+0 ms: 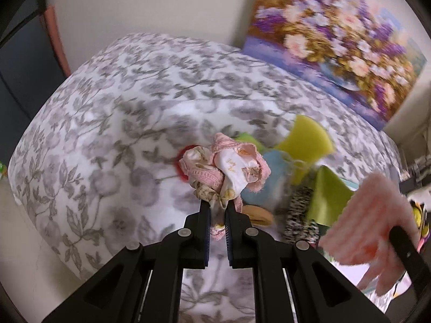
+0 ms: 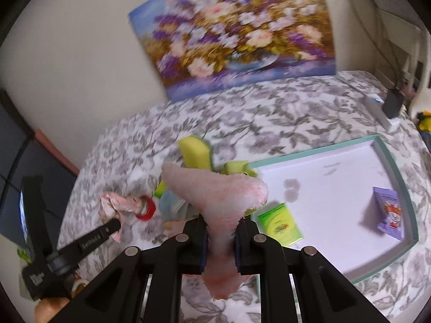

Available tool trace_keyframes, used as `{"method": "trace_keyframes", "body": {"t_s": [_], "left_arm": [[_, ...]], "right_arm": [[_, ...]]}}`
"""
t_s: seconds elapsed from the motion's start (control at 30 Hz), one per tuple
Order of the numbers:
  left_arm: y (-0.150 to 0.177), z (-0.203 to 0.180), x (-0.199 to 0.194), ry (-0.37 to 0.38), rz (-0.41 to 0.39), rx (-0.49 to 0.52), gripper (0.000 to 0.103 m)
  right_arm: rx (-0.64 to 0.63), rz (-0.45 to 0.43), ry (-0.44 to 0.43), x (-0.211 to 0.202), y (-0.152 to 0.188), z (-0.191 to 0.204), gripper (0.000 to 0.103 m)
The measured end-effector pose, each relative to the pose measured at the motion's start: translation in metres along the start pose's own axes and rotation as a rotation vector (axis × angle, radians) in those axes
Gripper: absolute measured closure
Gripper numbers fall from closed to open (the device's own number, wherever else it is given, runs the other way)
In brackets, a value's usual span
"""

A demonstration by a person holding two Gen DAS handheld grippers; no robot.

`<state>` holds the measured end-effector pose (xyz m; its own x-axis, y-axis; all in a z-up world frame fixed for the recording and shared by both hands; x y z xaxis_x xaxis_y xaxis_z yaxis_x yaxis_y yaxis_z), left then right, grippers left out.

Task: Organize soft objects
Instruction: 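Carry the floral cloth with left tool while right tool carries fuzzy cloth to tray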

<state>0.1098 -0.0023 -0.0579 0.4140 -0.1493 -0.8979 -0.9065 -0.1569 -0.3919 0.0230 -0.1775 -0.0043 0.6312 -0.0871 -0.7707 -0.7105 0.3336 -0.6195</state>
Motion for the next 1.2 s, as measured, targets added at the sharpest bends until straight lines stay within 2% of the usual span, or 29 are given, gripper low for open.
{"method": "trace_keyframes", "body": {"t_s": [0.37,0.7,1.03,1.2], "left_arm": [[0.033,-0.073,-0.019,0.049,-0.015,0.156,0.093],[0.063,-0.147,-0.029,0.128,-0.015,0.275,0.093],[0.126,-0.228,0.011,0.15,0.066,0.48,0.093],[0.135,-0.249,0.026,0.17,0.081,0.515,0.092]], "right_arm": [[0.141,-0.043,0.062,-0.03,-0.001,-0.085,0.087],[0.199,-0.047,0.217,-0.046,0.002,-0.154,0.087],[0.259,0.073,0.297,-0.002,0.022,-0.204,0.087],[0.298,0.12,0.31,0.021,0.03,-0.225,0.087]]}}
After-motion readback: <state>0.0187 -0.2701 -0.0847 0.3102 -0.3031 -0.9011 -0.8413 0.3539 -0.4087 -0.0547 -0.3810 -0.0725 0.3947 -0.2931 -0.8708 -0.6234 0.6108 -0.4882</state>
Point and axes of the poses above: each gripper's, at about its wrist camera, not at the fingertips, and x roughly the way its jaws point, z to its left, y to its underside, the point moved 10 cm from there along x, roughly the way its jaws point, and after that the axes turned 11 degrees about -x, right-handed, at the moved point
